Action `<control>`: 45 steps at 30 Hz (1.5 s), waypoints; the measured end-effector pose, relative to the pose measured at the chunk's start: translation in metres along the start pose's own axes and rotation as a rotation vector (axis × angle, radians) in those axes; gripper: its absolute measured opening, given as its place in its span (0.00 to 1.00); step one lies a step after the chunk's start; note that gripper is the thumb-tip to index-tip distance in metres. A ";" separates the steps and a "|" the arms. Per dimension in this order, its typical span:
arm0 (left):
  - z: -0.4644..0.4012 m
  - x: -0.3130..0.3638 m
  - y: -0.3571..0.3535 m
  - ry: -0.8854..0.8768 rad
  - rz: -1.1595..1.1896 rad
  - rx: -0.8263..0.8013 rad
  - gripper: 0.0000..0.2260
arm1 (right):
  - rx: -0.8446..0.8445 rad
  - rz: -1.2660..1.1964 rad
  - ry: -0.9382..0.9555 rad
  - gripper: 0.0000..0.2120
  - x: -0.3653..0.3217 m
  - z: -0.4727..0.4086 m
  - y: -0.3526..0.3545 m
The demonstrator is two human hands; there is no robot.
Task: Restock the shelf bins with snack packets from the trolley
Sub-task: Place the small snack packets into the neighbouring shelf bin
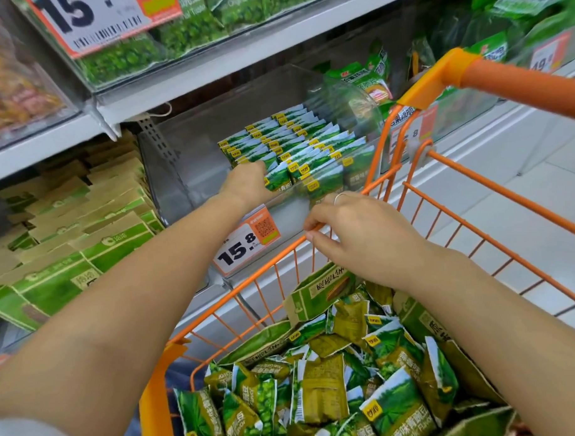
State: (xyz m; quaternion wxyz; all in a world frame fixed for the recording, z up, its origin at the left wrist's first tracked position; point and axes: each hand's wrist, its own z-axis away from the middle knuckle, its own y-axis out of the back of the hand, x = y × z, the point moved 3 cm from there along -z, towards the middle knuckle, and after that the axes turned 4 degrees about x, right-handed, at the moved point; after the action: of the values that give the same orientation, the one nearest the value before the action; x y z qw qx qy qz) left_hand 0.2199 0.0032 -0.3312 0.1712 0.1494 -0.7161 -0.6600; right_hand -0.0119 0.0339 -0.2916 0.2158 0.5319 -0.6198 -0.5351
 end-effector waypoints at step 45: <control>0.254 0.008 0.021 0.015 1.053 -0.232 0.12 | -0.189 -0.995 -0.338 0.16 -0.040 0.011 -0.026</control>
State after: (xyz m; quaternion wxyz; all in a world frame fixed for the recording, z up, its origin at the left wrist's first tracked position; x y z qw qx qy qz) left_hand 0.1008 0.2290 -0.3278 0.4995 -0.2452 -0.6152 -0.5586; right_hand 0.0031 0.0777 -0.3065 -0.1201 0.6461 -0.2678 -0.7046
